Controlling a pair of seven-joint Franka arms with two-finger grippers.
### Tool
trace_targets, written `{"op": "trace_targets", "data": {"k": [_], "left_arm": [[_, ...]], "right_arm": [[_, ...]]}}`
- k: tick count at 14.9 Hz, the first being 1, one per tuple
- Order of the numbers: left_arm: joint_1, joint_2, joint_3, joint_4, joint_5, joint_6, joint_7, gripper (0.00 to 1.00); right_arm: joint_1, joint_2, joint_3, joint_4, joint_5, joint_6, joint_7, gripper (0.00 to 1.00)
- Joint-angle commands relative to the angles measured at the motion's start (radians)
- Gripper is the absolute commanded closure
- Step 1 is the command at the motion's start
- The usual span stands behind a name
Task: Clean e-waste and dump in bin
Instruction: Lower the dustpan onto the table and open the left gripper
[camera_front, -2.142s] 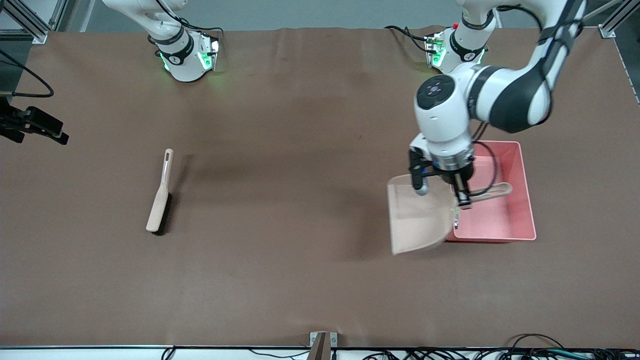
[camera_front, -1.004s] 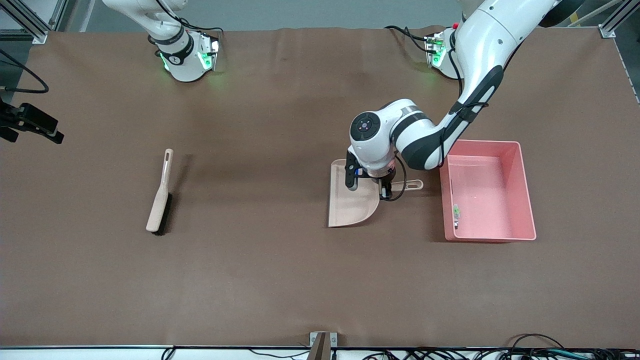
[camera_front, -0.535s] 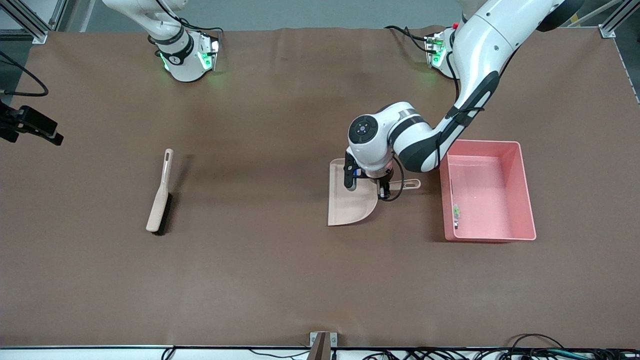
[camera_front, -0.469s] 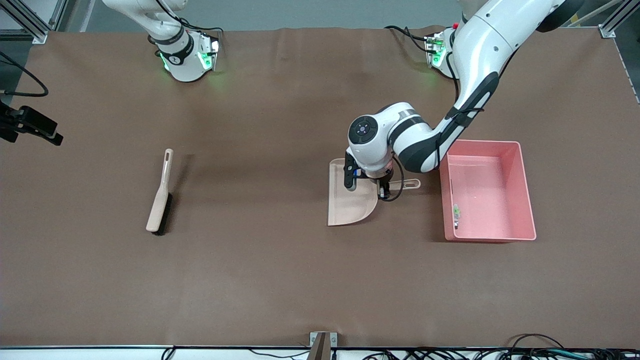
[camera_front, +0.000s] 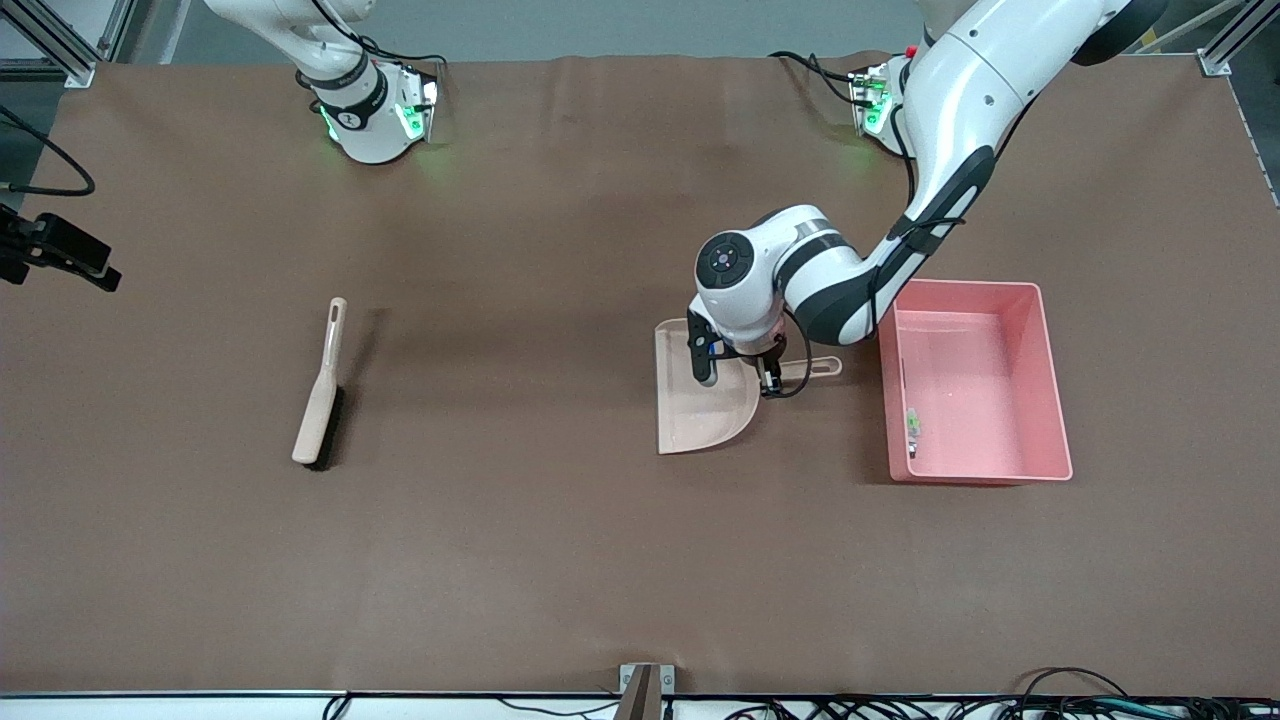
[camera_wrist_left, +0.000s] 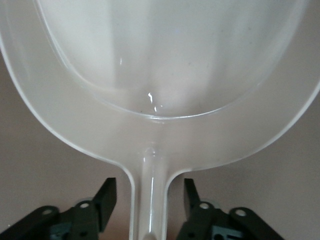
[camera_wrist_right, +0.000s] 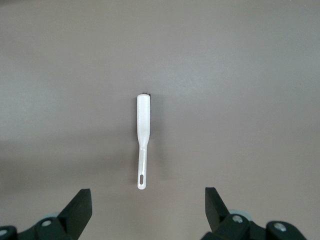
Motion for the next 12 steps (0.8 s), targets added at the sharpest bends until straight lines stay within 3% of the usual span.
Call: {"op": "trace_targets", "data": {"k": [1, 4, 7, 11, 12], "left_arm": [[-0.002, -0.065, 0.002, 0.017, -0.024, -0.020, -0.013, 0.00], [-0.010, -0.114, 0.026, 0.131, -0.109, -0.143, -0.014, 0.00], [-0.085, -0.192, 0.185, 0.254, -0.281, -0.221, -0.014, 0.00], [-0.076, -0.362, 0.380, 0.251, -0.618, -0.225, -0.137, 0.00], [-0.073, -0.400, 0.409, 0.242, -0.655, -0.244, -0.158, 0.00]], "right_arm": [[0.002, -0.003, 0.004, 0.002, -0.012, -0.017, 0.015, 0.00], [0.006, -0.003, 0.006, 0.003, -0.012, -0.019, 0.017, 0.00], [0.006, -0.003, 0.006, 0.003, -0.012, -0.019, 0.017, 0.00], [0.006, -0.003, 0.006, 0.003, -0.012, -0.019, 0.017, 0.00], [0.006, -0.003, 0.006, 0.003, -0.012, -0.019, 0.015, 0.00]]}}
